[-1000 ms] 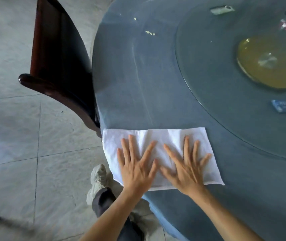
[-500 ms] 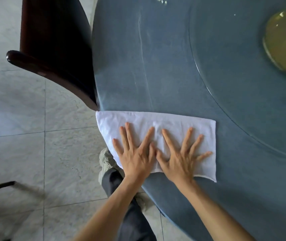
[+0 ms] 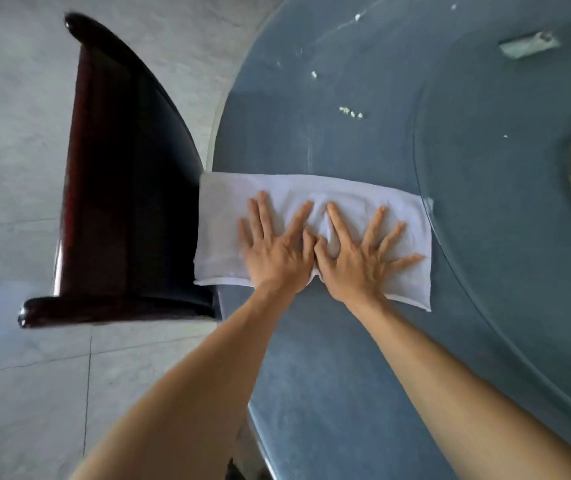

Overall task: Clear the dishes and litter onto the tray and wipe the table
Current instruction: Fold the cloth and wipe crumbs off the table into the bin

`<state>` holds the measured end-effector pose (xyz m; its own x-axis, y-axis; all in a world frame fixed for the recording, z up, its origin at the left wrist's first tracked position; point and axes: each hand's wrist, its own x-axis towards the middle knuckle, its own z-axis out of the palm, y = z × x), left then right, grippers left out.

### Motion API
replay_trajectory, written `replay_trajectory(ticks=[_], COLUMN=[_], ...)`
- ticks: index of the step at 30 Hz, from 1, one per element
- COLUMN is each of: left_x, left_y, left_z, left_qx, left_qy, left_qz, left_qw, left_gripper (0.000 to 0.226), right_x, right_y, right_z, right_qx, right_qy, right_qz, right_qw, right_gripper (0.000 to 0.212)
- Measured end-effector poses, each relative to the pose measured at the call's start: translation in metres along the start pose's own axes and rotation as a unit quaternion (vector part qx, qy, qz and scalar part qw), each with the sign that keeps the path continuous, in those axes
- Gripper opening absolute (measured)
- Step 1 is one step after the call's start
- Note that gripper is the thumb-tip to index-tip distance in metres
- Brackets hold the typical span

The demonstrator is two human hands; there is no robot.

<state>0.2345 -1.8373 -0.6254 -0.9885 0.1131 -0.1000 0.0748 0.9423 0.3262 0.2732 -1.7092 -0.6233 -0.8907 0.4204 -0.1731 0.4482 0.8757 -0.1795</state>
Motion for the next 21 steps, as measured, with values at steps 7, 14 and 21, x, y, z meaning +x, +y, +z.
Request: replay_trajectory(ticks=[7, 14, 21], left_x=[0.152, 0.278, 0.395], left_y=[0.002, 0.011, 0.035], left_z=[-0.016, -0.026, -0.027], left_qx=[0.003, 0.020, 0.027], left_qy=[-0.013, -0.033, -0.029], left_qz=[0.079, 0.141, 0.182], left_qw=[0.997, 0.989, 0.983], left_gripper=[0.055, 0.054, 0.053], right_x=[0.129, 0.230, 0.335], right_y=[-0.046, -0.083, -0.115], right_z=[-0.010, -0.021, -0.039], right_qx=[-0.002, 0.014, 0.022], right_qy=[0.018, 0.055, 0.058], right_qz=[0.064, 0.137, 0.193], right_qw=[0.998, 0.989, 0.979], right_gripper=[0.064, 0.061, 0.059])
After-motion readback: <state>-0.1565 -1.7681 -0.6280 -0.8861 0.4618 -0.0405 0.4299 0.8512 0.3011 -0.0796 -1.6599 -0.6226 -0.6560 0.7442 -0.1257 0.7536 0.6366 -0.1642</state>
